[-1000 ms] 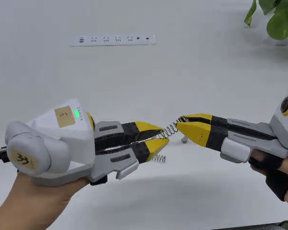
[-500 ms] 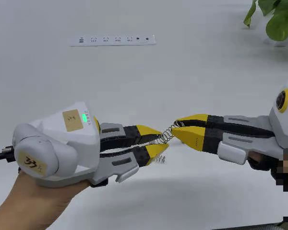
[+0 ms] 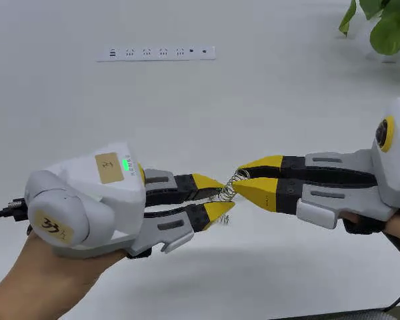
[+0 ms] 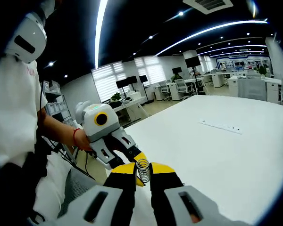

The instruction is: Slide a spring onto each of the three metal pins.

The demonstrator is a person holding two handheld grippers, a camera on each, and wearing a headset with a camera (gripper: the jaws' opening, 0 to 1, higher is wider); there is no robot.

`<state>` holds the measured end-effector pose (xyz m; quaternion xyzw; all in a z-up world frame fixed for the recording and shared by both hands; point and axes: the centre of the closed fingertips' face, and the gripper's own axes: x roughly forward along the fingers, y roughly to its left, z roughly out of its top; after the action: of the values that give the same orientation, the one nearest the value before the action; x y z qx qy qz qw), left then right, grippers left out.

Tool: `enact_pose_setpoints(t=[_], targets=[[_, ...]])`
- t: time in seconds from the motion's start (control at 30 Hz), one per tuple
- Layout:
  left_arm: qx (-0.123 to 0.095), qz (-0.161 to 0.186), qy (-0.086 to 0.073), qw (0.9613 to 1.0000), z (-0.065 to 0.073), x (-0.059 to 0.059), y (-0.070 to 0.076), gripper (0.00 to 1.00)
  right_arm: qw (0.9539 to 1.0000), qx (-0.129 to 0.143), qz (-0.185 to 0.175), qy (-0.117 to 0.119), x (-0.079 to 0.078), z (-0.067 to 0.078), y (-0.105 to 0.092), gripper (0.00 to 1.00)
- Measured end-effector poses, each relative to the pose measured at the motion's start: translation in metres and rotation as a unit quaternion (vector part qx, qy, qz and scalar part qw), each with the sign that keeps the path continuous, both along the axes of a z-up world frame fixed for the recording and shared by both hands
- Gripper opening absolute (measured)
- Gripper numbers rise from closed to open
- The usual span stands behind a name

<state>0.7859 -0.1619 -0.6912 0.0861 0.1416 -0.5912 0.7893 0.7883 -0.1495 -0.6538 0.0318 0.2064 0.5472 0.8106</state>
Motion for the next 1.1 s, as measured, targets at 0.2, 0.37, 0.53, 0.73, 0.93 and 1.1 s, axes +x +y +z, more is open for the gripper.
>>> enact_pose_setpoints(t=[0.2,0.37,0.53,0.73,0.93,1.1], targets=[[0.002,-0.002,0.001,1.0,-0.002,-0.001,0.0,0.1,0.9999,-0.011,0.007,-0.004,0.0,-0.003,-0.002,0.12],[0.003,-0.004,0.002,1.0,-0.003,-0.002,0.0,0.1,0.9998,-0.017,0.014,-0.003,-0.002,-0.005,-0.001,0.12],[0.001,-0.003,0.003,1.0,-0.003,-0.002,0.0,0.1,0.9983,-0.046,0.037,-0.004,-0.006,-0.008,-0.001,0.18],[0.001,-0.005,0.002,1.0,-0.003,-0.001,-0.001,0.1,0.9877,-0.116,0.099,-0.033,-0.007,-0.007,-0.004,0.23],[0.002,-0.008,0.0,1.0,-0.003,-0.002,-0.002,0.1,0.9643,-0.193,0.172,-0.058,-0.002,-0.011,-0.006,0.25],[0.006,-0.01,-0.001,0.9999,-0.005,-0.004,-0.004,0.1,0.9326,-0.249,0.252,-0.068,-0.006,-0.016,-0.005,0.25]])
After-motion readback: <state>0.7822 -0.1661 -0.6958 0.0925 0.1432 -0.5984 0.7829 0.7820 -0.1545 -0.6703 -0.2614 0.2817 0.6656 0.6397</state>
